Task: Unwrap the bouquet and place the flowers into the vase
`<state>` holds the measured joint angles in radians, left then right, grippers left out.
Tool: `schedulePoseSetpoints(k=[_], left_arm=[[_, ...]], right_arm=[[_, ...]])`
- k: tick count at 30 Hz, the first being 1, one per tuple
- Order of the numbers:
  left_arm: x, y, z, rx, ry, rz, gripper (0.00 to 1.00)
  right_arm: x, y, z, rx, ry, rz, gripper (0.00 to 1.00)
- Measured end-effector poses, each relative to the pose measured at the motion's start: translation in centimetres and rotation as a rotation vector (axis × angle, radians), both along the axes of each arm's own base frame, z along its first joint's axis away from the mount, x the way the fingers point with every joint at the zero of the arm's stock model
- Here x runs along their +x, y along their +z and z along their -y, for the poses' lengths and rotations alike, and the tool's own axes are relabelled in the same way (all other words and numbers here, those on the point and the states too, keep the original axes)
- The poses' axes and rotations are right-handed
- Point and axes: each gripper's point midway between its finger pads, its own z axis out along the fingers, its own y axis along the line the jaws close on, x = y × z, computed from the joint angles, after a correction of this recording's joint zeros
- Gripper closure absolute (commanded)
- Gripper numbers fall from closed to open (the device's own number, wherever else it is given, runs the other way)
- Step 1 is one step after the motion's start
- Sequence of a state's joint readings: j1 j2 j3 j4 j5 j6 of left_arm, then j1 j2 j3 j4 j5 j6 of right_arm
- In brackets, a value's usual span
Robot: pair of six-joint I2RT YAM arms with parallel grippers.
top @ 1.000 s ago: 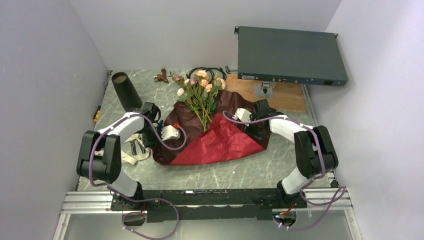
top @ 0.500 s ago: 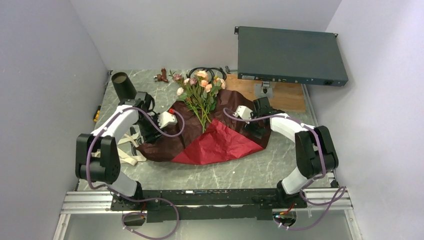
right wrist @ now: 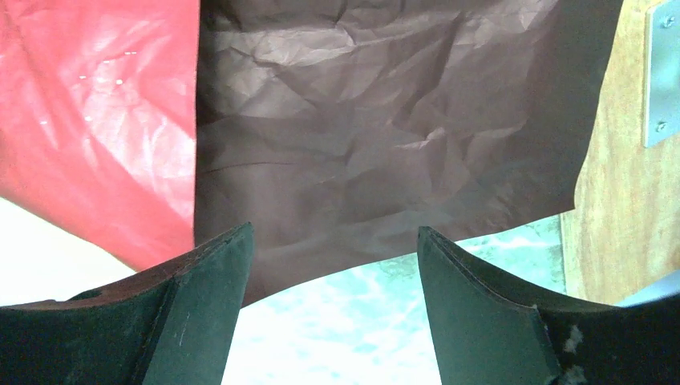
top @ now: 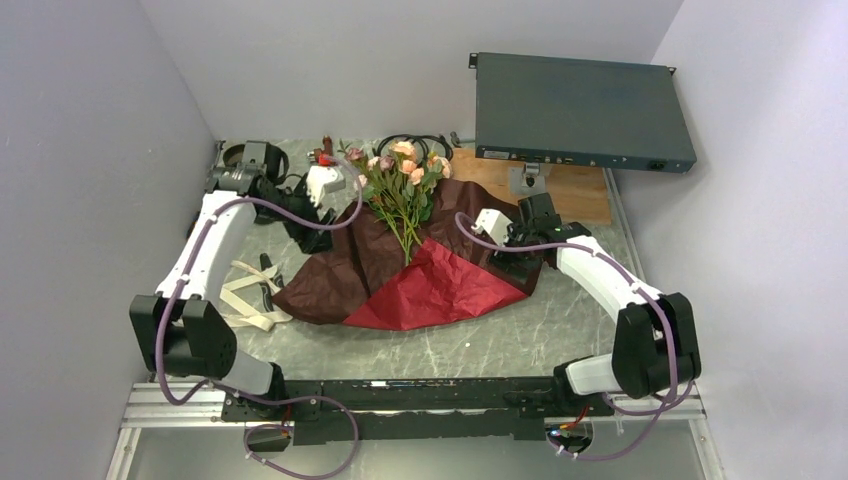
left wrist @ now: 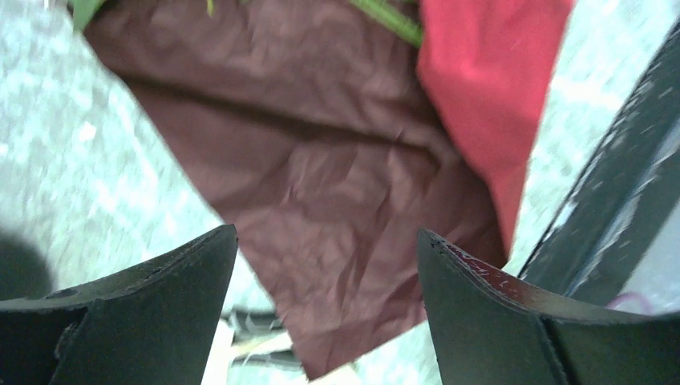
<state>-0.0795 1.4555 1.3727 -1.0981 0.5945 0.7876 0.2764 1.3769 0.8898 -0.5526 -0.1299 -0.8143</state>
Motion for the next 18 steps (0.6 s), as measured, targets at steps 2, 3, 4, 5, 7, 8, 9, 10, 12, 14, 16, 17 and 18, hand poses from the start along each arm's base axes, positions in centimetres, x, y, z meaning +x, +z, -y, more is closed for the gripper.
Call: schedulePoseSetpoints(k=[2,3,4,5,7,8,9,10,12,14,16,17,18], left_arm=[[0.5,1.1,2.0,-0.083,0.006,-0.016,0.14],[0.9,1.5,3.5,-0.127,0.007,-0.032,0.14],[1.2,1.5,4.6,-0.156,0.006,-0.049,0.16],[1.4,1.2,6.1,-0.190,0.006,-0.079,0.16],[1.8,-0.2,8.9,-0.251,0.020,-0.155,0.16],[1.8,-1.2,10.0,-0.273,0.032,-0.198,0.18],[1.7,-2.2,11.1,-0.289,0.043,-0.244,0.19],[1.7,-3.1,12.0,-0.297,0.056,-0.286,0.20],[1.8,-4.7,13.3,-0.311,0.082,-0.353,0.24],[2.2,-6.1,14.5,-0.322,0.108,-0.403,0.28],[2.6,-7.4,15.3,-0.330,0.136,-0.449,0.32],[2.6,-8.1,15.6,-0.331,0.147,-0.477,0.35],[2.6,-8.8,15.9,-0.329,0.157,-0.502,0.38]], right_arm=[[-0.5,0.2,-0.3,0.018,0.004,-0.015,0.22],[-0.7,0.3,-0.4,0.028,0.005,-0.023,0.22],[-0.9,0.4,-0.6,0.036,0.007,-0.030,0.22],[-1.1,0.6,-0.7,0.049,0.007,-0.036,0.22],[-1.5,1.4,-1.2,0.080,0.006,-0.045,0.22],[-1.6,1.8,-1.3,0.092,0.005,-0.042,0.21],[-1.7,2.4,-1.5,0.107,0.001,-0.039,0.21],[-1.8,3.0,-1.7,0.122,-0.003,-0.031,0.21],[-2.0,4.0,-1.9,0.146,-0.011,-0.018,0.21],[-2.2,5.0,-2.0,0.166,-0.022,-0.007,0.21],[-2.4,5.5,-2.0,0.178,-0.036,-0.003,0.21],[-2.5,5.8,-2.0,0.182,-0.042,-0.002,0.21],[-2.5,5.9,-2.0,0.186,-0.047,-0.003,0.21]])
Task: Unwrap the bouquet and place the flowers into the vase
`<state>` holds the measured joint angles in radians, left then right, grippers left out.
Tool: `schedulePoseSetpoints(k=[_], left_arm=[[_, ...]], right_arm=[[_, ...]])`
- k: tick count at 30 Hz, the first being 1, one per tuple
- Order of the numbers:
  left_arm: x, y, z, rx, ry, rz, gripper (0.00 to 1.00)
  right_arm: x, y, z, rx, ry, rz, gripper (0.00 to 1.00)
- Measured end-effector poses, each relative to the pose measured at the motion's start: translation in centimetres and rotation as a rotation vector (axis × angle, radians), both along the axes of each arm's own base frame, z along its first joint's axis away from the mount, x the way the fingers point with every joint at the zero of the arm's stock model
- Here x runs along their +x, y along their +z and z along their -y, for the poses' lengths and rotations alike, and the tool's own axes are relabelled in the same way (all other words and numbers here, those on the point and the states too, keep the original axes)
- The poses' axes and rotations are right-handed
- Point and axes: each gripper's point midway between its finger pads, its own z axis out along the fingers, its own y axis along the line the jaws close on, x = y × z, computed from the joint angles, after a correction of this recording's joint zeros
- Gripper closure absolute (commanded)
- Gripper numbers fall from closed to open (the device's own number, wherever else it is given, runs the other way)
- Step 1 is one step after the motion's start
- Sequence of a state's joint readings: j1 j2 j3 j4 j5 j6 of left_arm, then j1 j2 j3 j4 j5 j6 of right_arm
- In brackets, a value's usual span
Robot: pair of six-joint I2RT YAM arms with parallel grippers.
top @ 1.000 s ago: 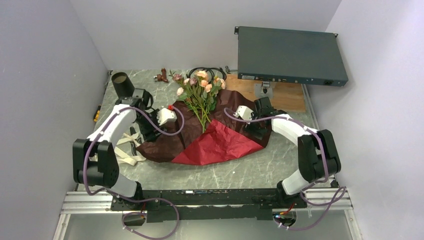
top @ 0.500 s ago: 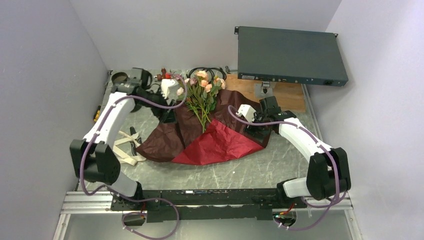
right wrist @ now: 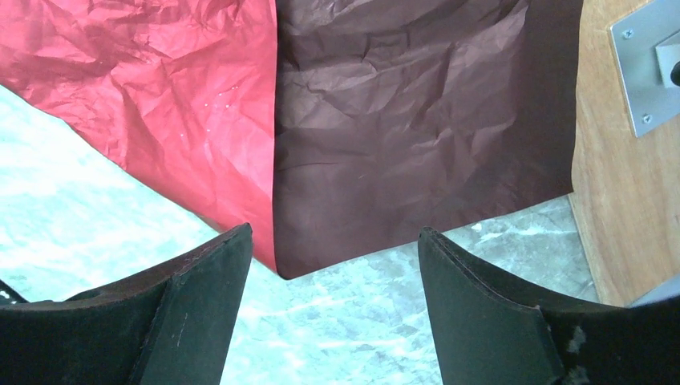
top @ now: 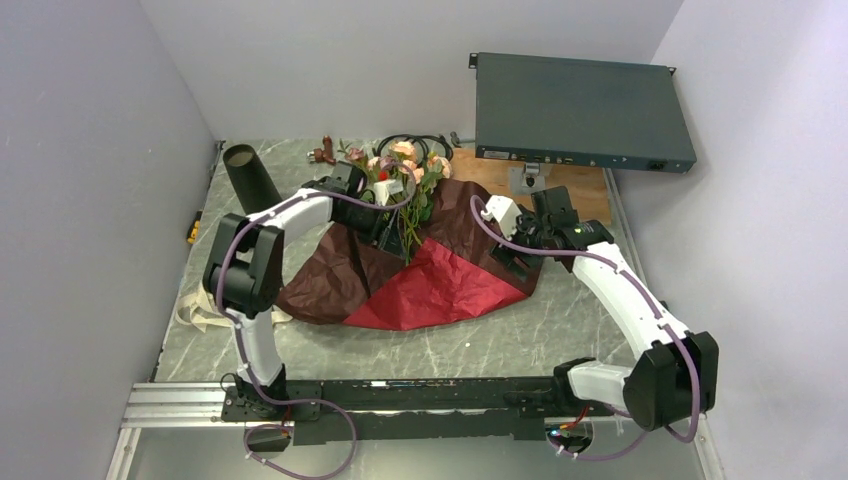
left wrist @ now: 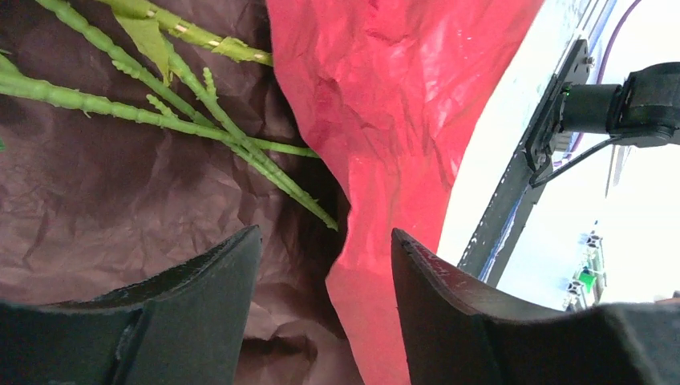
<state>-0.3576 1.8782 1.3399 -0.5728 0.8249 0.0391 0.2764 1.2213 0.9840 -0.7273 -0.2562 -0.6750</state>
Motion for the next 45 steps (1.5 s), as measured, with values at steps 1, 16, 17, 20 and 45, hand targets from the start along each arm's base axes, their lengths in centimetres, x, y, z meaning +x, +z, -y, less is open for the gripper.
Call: schedulePoseSetpoints(k=[1,16,17,20,45], left_arm=[[-0.1,-0.6,0.2,0.003,0.003,-0.022,0.42],[-2.9,-2.8,3.4,-0.007,-0.099,-0.082,1.00],[-3.1,-2.8,3.5,-0.011,-0.112,-0.078,1.00],[-3.6,-2.4,4.0,-0.023,-0.154,-0.044,1.00],[-17.8,2.9,7.0,-0.098,-0.930,0.657,1.00]], right_arm=[[-0.1,0.1,0.0,0.002,-0.006,-0.003,0.21],[-0.5,0.8,1.0,-0.029,-0.040,0.022,0.22],[-0.5,0.9,1.1,-0.030,-0.041,0.025,0.22],[-0.4,1.2,1.3,-0.038,-0.050,0.039,0.22],[1.2,3.7,-1.1,0.055,0.009,0.034,0.24]])
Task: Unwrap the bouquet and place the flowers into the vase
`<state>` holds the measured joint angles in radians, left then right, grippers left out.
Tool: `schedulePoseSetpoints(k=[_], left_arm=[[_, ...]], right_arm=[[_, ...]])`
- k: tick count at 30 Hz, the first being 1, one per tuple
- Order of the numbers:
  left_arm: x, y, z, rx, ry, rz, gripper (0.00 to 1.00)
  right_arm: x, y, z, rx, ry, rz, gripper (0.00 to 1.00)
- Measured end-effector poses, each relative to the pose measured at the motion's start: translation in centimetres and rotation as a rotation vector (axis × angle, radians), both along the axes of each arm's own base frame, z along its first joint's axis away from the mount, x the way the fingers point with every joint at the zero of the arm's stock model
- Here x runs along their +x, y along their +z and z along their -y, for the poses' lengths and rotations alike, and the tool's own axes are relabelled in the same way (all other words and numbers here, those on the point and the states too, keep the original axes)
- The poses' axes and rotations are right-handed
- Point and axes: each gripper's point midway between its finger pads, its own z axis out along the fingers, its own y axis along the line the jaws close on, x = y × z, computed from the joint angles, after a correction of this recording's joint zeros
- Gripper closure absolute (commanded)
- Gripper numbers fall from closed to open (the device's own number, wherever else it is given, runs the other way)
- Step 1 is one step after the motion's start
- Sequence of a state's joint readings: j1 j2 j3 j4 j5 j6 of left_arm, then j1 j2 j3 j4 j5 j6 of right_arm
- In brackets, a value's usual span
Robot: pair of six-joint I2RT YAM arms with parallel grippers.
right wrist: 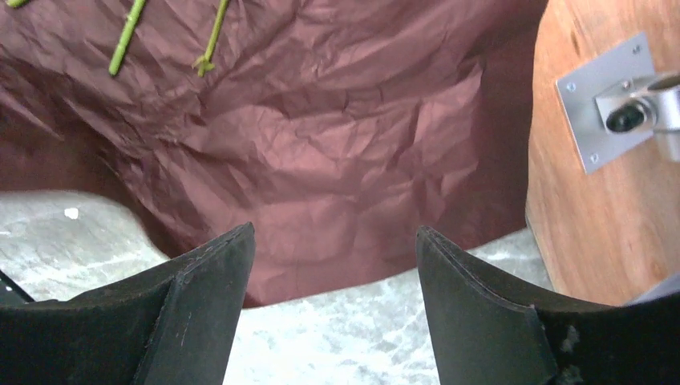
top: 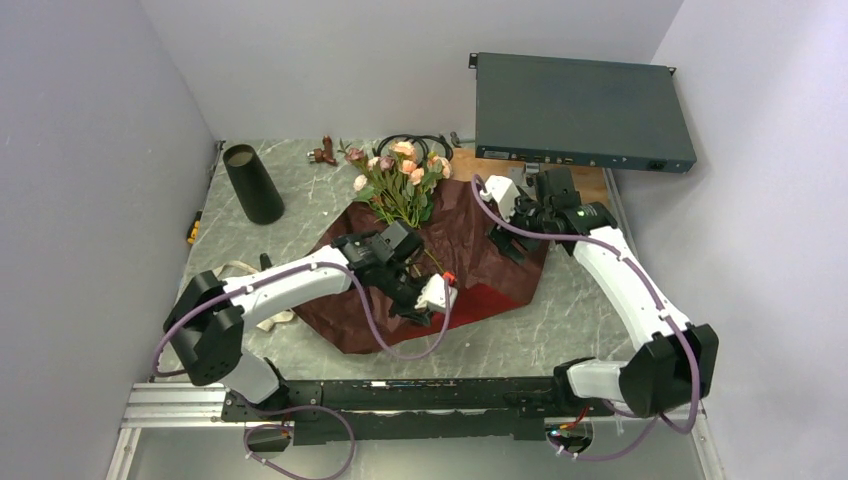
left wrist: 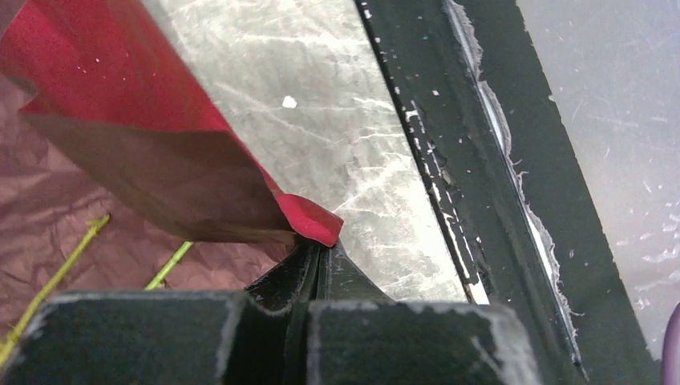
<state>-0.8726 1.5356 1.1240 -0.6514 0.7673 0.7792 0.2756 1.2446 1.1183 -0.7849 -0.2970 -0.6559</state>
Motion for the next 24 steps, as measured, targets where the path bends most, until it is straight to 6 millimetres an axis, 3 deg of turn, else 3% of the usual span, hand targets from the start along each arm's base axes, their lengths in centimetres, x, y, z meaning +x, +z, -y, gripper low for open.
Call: schedulePoseSetpoints(k=[4,8,10,11,13,16,20,24], left_arm=[[-1.6,0.7,0.2,-0.027,-0.094,0.095,1.00],[-2.6,1.3,0.4,-0.047,-0.168,0.179,1.00],[-2.9,1.1,0.5,-0.041,-0.185,0.196,0.87],[-3.1,1.0,0.5,-0.034,-0.189,0.196,0.72],[-3.4,1.0,0.1,-0.014,-0.188,0.181,0.54],[-3.2,1.7,-0.7,-0.002,-0.150,0.152,0.45],[-2.2,5.3,-3.1,-0.051,-0.039,0.167,0.49],[1.2,8.2,-7.1,-0.103,0.159,0.166,0.50]], right_arm=[[1.0,-0.1,-1.5,0.020,0.046,-0.022,0.25],[-0.1,-1.2,-4.3,0.015,0.142,-0.056,0.26],[-1.2,-1.8,-5.8,0.010,0.202,-0.069,0.28],[-1.9,-2.3,-6.5,0.003,0.233,-0.080,0.28],[-3.7,-3.7,-7.6,-0.013,0.300,-0.113,0.28],[-6.2,-6.3,-7.6,-0.037,0.347,-0.183,0.25],[-9.2,-9.2,-5.8,-0.067,0.354,-0.249,0.27],[-10.9,-10.1,-5.3,-0.077,0.386,-0.247,0.28]])
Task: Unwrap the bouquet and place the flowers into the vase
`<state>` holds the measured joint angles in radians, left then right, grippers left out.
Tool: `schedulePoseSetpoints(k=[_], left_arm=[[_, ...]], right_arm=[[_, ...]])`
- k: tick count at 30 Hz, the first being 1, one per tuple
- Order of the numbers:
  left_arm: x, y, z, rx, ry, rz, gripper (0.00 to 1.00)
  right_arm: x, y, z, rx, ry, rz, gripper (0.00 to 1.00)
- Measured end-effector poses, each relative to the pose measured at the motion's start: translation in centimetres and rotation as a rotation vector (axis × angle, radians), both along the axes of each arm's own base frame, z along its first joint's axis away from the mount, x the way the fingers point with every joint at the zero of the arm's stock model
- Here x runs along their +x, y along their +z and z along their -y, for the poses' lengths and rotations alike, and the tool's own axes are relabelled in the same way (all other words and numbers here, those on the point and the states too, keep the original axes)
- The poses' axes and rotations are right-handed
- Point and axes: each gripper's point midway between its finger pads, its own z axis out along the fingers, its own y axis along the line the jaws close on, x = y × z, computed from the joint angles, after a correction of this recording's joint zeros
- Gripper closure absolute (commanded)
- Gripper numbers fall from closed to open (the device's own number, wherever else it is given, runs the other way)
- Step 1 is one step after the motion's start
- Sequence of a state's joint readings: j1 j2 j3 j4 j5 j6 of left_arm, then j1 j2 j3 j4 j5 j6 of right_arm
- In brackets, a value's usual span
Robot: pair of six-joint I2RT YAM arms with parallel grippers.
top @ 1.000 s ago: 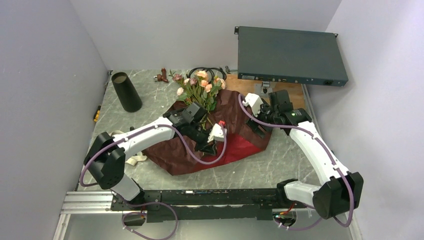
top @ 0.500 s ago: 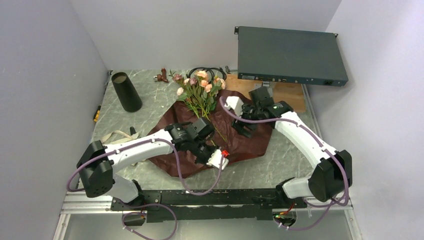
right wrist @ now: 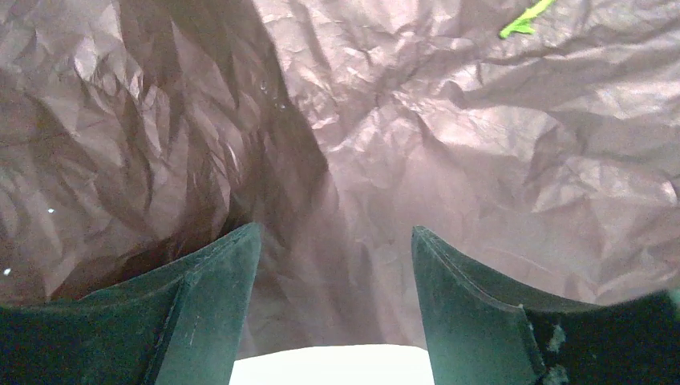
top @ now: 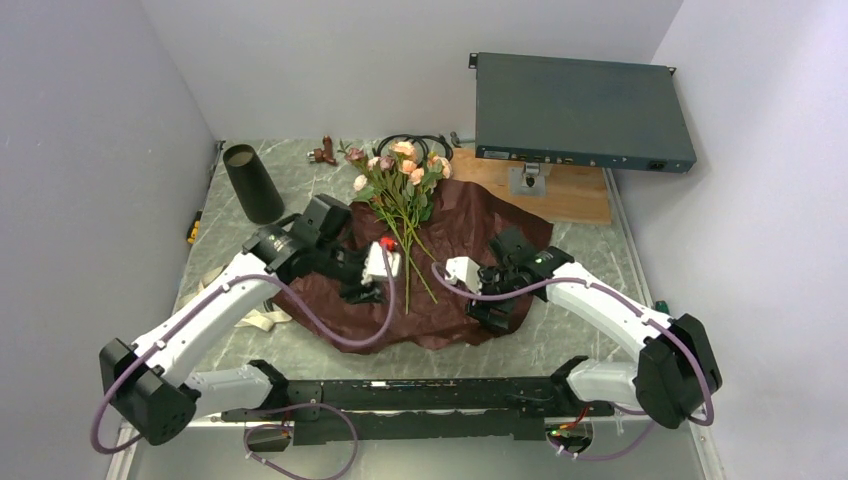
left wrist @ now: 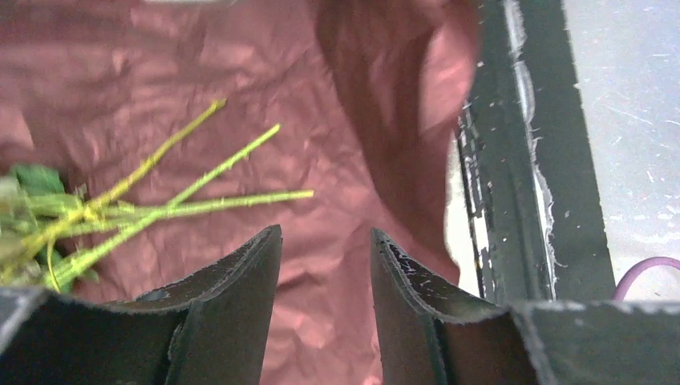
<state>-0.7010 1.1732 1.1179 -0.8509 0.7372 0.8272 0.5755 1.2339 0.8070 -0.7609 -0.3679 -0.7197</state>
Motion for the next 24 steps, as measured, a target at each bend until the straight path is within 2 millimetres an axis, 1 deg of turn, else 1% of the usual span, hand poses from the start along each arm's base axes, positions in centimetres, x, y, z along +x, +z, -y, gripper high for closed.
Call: schedulePoseSetpoints(k=[2,5,7,9,11,13,17,20,22,24], left_arm=[[1.6,-0.4,-1.5,0.013,0.078,-0.034,0.51],[2.6,-1.9,-2.4,0.035,0.126,-0.074,0.50],[2.2,-3.4,-2.7,0.049,0.127,-0.093,0.48],[1.6,-5.3,-2.9,0.074,0.118,-0.105,0.46],[0.8,-7.1,-3.0,0.111,0.094,-0.103,0.44],[0.3,-8.8,-2.8,0.146,0.062,-0.091,0.42],[-0.6,-10.6,-1.9,0.184,-0.002,-0.051,0.38],[-1.4,-12.0,-1.1,0.216,-0.048,-0.027,0.35],[-1.9,-13.0,-0.8,0.237,-0.073,-0.017,0.35],[-2.3,-14.1,-0.9,0.263,-0.089,-0.016,0.34]], right_arm=[[-0.5,-0.3,-0.1,-0.001,0.028,0.006,0.26],[-1.6,-1.0,-0.1,-0.009,0.073,0.007,0.17],[-2.3,-1.5,0.1,-0.020,0.102,0.008,0.13],[-3.0,-1.8,0.3,-0.031,0.135,0.017,0.11],[-3.3,-1.8,0.3,-0.036,0.154,0.029,0.11],[-3.2,-1.5,0.3,-0.034,0.156,0.044,0.11],[-2.7,-1.5,0.3,-0.039,0.143,0.065,0.11],[-2.4,-1.9,0.2,-0.049,0.138,0.064,0.11],[-2.3,-2.6,0.4,-0.066,0.135,0.063,0.11],[-2.5,-3.9,0.9,-0.093,0.139,0.046,0.12]])
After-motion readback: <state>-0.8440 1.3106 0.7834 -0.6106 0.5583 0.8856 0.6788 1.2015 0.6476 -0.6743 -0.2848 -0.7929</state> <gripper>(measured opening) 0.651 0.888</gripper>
